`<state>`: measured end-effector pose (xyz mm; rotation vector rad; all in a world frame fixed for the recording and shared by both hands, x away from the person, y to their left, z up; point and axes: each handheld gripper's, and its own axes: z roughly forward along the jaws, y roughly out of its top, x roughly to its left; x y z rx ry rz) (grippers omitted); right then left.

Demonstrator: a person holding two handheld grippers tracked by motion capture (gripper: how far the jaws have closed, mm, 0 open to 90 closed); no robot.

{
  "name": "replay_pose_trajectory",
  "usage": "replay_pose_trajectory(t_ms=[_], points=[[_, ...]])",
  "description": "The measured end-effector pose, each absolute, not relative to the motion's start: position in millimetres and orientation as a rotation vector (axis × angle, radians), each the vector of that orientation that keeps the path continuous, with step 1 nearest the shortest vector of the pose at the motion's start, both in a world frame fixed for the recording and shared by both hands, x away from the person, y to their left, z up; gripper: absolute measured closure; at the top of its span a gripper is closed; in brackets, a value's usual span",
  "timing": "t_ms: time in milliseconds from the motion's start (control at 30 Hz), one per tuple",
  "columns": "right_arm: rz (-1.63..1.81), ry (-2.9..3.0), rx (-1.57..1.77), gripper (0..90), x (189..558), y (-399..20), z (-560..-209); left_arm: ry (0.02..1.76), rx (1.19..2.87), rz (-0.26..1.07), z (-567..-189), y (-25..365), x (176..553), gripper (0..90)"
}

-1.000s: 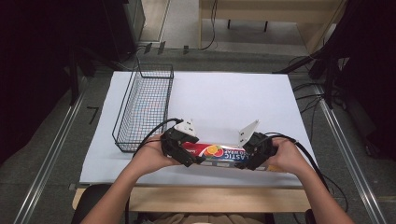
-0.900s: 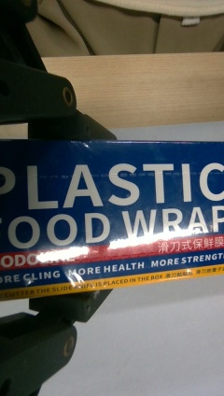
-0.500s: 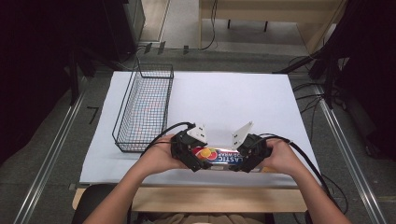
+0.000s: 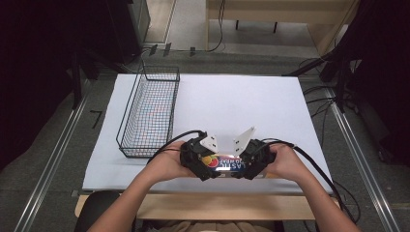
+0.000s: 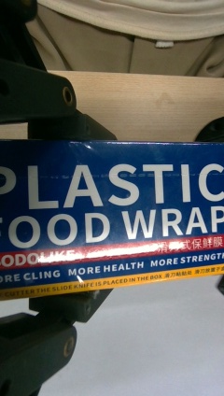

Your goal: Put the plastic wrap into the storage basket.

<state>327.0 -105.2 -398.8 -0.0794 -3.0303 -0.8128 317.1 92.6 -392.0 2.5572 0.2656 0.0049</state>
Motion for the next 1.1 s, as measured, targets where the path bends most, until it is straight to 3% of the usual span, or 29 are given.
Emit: replay_pose_trajectory(t_ms=[267,867,1100], points=[[-0.782,-3.045,-0.048,40.5,323.1,-99.5,-400.1,0.268,2.589,-0.025,-400.7,89.8,315.9,34.5],[-0.806,-2.966,0.003,38.5,325.0,-103.5,-406.0,0.271,2.609,-0.084,-399.2,85.9,309.2,39.1],[-0.840,-2.985,-0.047,32.4,327.9,-108.1,-403.8,0.289,2.638,-0.064,-401.4,89.3,310.4,39.3]])
